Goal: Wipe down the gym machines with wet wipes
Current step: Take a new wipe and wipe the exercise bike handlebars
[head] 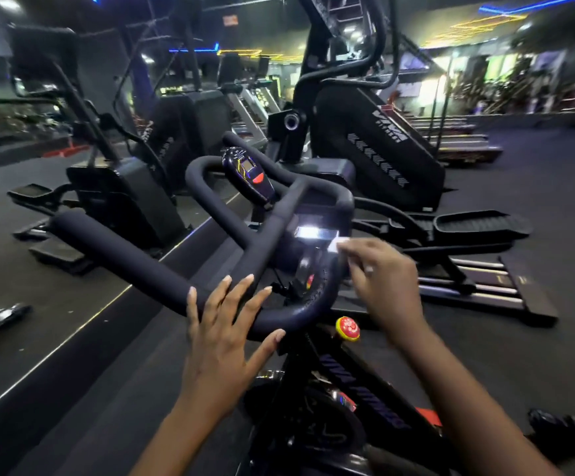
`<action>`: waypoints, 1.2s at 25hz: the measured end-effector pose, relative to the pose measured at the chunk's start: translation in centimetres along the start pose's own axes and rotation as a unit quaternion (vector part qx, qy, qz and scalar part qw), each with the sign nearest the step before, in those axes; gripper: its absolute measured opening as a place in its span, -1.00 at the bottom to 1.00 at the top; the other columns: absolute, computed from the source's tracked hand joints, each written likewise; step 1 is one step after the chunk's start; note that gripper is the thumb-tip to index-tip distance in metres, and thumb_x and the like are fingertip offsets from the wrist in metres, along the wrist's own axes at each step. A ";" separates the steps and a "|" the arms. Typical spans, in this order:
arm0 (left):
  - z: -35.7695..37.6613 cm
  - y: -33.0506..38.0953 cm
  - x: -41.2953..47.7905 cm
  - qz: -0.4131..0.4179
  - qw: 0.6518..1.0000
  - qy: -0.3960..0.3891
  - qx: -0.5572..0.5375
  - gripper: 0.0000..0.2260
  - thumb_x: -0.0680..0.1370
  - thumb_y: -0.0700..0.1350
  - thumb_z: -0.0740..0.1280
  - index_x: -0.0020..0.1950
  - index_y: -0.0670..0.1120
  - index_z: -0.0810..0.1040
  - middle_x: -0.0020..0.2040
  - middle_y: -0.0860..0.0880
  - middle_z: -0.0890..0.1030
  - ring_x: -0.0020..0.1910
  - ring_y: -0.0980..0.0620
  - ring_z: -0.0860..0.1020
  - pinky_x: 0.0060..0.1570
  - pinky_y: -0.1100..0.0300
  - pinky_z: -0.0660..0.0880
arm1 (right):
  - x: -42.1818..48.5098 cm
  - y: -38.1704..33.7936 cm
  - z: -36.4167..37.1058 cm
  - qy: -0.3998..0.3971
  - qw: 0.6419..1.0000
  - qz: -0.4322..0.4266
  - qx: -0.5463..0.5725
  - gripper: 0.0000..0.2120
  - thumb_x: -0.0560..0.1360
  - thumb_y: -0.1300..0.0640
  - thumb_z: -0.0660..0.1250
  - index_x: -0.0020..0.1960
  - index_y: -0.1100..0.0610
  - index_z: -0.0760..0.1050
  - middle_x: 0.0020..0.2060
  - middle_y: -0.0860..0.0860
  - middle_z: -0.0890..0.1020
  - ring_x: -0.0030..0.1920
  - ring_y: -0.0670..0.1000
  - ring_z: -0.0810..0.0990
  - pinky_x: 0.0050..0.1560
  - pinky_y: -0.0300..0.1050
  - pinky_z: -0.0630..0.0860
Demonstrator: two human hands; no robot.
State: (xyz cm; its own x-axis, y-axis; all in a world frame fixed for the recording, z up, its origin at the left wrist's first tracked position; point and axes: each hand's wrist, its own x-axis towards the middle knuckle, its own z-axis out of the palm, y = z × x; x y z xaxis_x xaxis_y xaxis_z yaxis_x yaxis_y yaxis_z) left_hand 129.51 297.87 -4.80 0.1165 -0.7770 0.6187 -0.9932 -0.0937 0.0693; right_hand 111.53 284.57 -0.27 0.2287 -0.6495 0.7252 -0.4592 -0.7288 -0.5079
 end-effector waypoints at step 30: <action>0.6 -0.2 0.3 0.014 1.000 0.010 -0.008 -0.40 0.59 0.30 -0.13 0.37 0.00 0.45 0.36 -0.08 0.45 0.36 -0.09 0.33 0.43 -0.16 -0.09 | 2.1 -5.1 1.1 -0.359 0.839 -0.202 -0.357 -0.73 0.54 0.18 0.15 0.14 0.15 0.56 0.09 0.03 0.56 0.12 0.08 0.42 0.08 -0.10 0.37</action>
State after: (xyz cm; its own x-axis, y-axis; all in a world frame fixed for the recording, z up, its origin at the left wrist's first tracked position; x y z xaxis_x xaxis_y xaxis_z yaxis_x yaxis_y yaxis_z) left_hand 129.75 297.28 -5.08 0.0887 -0.7669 0.6356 -0.9960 -0.0618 0.0643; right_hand 115.25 286.66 3.34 0.8294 -0.5305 0.1751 -0.5580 -0.7716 0.3054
